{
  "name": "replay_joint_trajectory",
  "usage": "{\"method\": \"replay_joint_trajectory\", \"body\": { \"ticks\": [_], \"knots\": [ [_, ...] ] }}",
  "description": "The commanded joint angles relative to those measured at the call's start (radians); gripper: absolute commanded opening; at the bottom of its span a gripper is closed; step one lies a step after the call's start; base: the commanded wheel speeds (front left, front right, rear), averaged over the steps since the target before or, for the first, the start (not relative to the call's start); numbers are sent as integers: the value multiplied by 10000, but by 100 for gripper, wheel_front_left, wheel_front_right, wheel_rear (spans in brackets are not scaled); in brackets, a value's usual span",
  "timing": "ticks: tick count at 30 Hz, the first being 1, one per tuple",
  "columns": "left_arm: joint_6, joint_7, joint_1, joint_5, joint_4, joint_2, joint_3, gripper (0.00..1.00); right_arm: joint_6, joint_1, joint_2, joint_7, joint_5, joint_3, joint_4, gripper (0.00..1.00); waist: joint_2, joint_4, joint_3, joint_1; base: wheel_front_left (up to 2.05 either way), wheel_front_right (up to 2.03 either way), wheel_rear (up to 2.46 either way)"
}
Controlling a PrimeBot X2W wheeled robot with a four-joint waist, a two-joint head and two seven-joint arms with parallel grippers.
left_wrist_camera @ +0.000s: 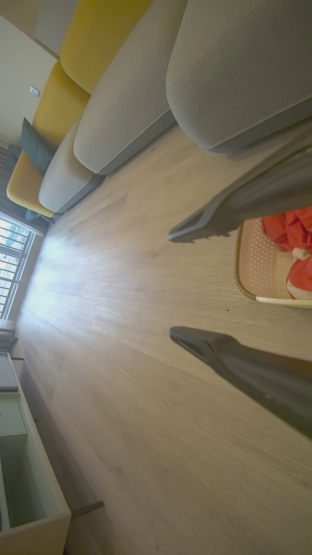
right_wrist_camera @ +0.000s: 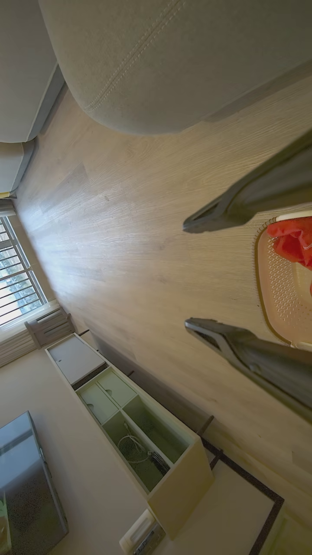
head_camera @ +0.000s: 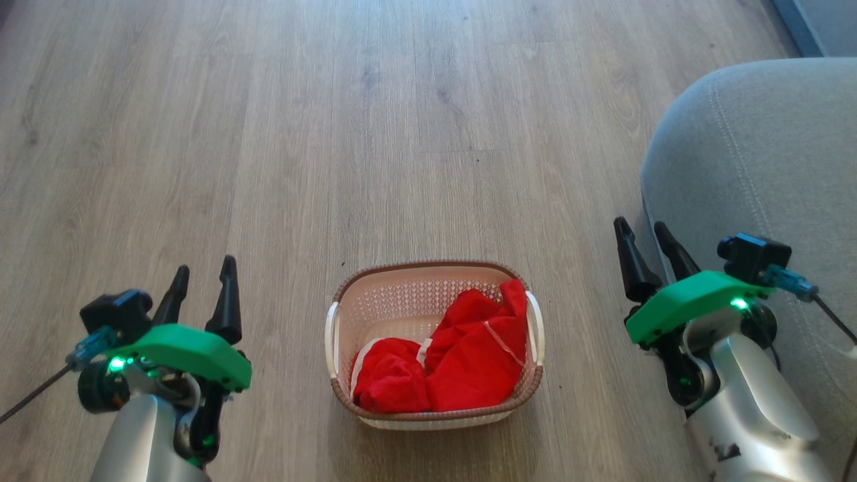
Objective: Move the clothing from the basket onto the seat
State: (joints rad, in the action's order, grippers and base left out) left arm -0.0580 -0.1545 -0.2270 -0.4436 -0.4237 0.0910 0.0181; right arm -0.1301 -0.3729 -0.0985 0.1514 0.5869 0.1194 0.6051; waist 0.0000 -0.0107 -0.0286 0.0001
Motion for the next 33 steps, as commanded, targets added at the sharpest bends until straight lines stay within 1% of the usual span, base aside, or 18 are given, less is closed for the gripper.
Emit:
{"method": "replay_joint_trajectory", "body": {
  "ticks": [1, 19, 28, 30, 33],
  "knots": [
    [61, -170, -644, 343, 281, 274, -232, 100, -5, -656, -97, 186, -336, 222, -230, 100, 0, 0, -3, -1, 0, 0, 0],
    [251, -697, -1057, 2492, 27, 344, -373, 100, -6, -1324, -155, 722, -2557, 416, 279, 100, 0, -32, -56, -1, 0, 0, 0],
    [261, -961, -1289, 3512, -79, 317, -567, 100, -6, -1629, -181, 990, -3712, 452, 507, 100, 0, -83, -57, -1, 0, 0, 0],
    [267, -1048, -1353, 3874, -144, 302, -633, 100, -6, -1708, -168, 1079, -4123, 454, 548, 100, 0, -96, -58, -1, 0, 0, 0],
    [248, -1073, -1392, 3978, -191, 278, -693, 100, -6, -1744, -155, 1104, -4267, 380, 543, 100, 0, -90, -65, -1, 0, 0, 0]
  ]
}}
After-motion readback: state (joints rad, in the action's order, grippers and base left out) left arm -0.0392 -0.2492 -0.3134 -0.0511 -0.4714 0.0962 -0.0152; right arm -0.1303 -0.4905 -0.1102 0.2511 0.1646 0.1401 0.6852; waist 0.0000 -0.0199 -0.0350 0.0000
